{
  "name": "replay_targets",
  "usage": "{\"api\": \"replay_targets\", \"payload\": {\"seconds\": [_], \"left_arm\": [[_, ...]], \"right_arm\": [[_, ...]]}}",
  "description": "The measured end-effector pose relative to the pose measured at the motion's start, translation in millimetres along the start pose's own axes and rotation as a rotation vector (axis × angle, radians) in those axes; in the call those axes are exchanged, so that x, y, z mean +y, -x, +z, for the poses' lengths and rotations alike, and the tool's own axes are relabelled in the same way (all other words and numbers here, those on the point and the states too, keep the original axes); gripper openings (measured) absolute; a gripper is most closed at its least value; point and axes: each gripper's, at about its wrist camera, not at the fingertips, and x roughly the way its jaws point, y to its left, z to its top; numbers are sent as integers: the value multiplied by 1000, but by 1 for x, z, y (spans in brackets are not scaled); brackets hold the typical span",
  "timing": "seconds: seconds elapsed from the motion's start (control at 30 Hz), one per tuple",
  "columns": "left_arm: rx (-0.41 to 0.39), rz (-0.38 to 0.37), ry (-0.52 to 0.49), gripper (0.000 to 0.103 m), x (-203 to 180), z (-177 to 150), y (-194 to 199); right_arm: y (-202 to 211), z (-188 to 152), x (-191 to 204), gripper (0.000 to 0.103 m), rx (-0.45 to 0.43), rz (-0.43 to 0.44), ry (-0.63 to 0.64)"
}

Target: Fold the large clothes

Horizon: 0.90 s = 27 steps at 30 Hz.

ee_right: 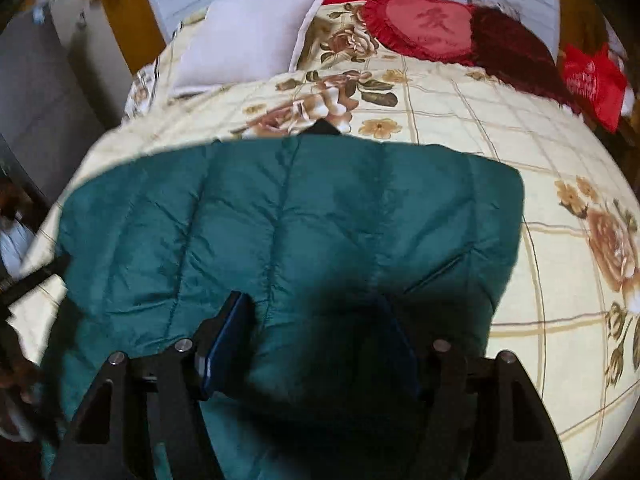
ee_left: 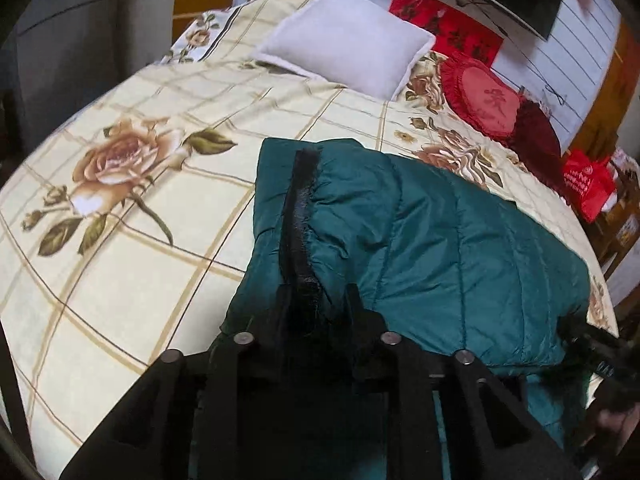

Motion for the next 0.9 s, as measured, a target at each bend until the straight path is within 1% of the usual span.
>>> {"api": "replay_targets", "payload": {"seconds": [0.07, 0.1, 0.17, 0.23, 0.33, 0.4, 0.5, 0.63, 0.73, 0.83, 0.9], "left_arm": [[19, -1, 25, 45, 3, 4, 3], [17, -1, 34, 46, 4, 6, 7], [-26, 9, 26, 46, 3, 9, 21], [-81, 33, -6, 47, -4, 11, 33], [-129, 37, -50, 48, -16, 13, 42], [-147, 43, -78, 48, -25, 13, 43], [-147, 49, -114, 48, -38, 14, 36], [-123, 54, -141, 48, -48, 13, 19], [-111, 77, -172, 48, -54, 13, 5], [-82, 103, -205, 48, -57, 13, -11], [-72, 111, -221, 48, -58, 14, -20]], "right_arm": [[5, 2, 0, 71, 8, 0, -6], [12, 4, -2, 71, 6, 11, -19], [27, 6, -5, 71, -18, 24, -34], [42, 8, -6, 71, -53, 26, -40], [56, 13, -3, 71, -81, 32, -41], [60, 17, 0, 71, -90, 40, -38], [53, 22, 9, 71, -86, 44, -14], [36, 26, 24, 71, -70, 32, 26], [23, 27, 34, 71, -63, 37, 52], [9, 27, 44, 71, -50, 14, 83], [-1, 29, 48, 71, -42, -20, 95]]}}
